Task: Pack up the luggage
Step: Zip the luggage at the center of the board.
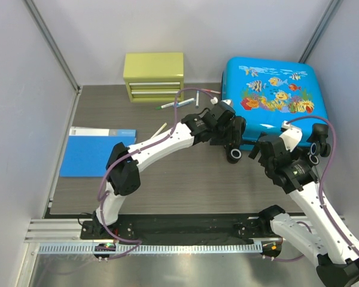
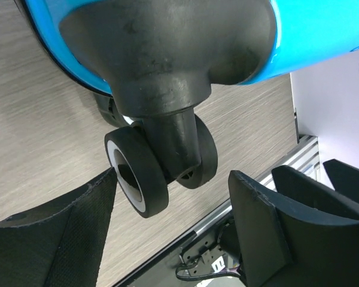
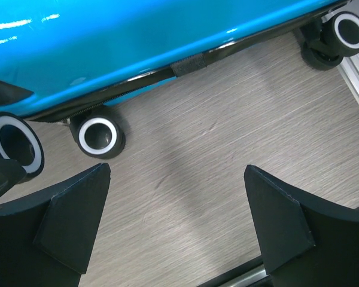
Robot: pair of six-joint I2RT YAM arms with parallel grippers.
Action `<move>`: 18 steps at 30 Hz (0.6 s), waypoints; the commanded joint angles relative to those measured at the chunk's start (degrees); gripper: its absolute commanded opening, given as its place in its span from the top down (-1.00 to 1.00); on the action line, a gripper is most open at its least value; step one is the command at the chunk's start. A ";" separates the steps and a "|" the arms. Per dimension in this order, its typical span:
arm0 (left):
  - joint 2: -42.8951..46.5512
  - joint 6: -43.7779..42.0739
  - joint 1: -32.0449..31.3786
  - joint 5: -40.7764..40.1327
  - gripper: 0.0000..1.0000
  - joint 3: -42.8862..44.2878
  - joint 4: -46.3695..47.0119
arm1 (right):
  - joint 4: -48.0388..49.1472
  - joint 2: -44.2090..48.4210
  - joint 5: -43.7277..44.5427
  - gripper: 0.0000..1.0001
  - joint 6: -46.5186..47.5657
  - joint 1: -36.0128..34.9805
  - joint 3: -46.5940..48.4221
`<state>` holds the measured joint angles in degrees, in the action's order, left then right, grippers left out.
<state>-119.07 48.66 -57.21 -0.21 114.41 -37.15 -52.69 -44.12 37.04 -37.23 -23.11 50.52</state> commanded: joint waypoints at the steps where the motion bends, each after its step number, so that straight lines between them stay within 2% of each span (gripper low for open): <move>1: -0.29 2.22 -0.80 -0.85 -0.49 2.48 1.72 | 2.24 1.40 -0.73 -1.00 0.32 0.17 -0.95; 8: -0.99 3.81 -1.32 0.03 -0.40 2.49 3.66 | 2.68 1.93 -1.18 -0.99 0.32 0.17 -1.83; 11: -1.34 4.16 -1.41 0.03 -0.28 2.48 4.45 | 2.59 2.19 -1.53 -0.99 0.32 0.17 -2.01; 12: -1.34 4.24 -1.41 0.03 -0.11 2.40 4.80 | 2.68 2.19 -1.53 -0.99 0.32 0.17 -2.09; 14: -1.26 4.24 -1.33 0.03 0.06 2.40 5.33 | 2.59 2.46 -1.62 -0.99 0.41 0.17 -2.09; 18: 0.05 4.77 -0.97 0.03 0.58 0.30 8.22 | 2.94 2.81 -2.75 -0.99 0.76 0.17 -2.45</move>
<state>-120.62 53.28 -58.30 -0.21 114.43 -35.53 -51.90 -42.50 34.79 -37.19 -23.11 48.14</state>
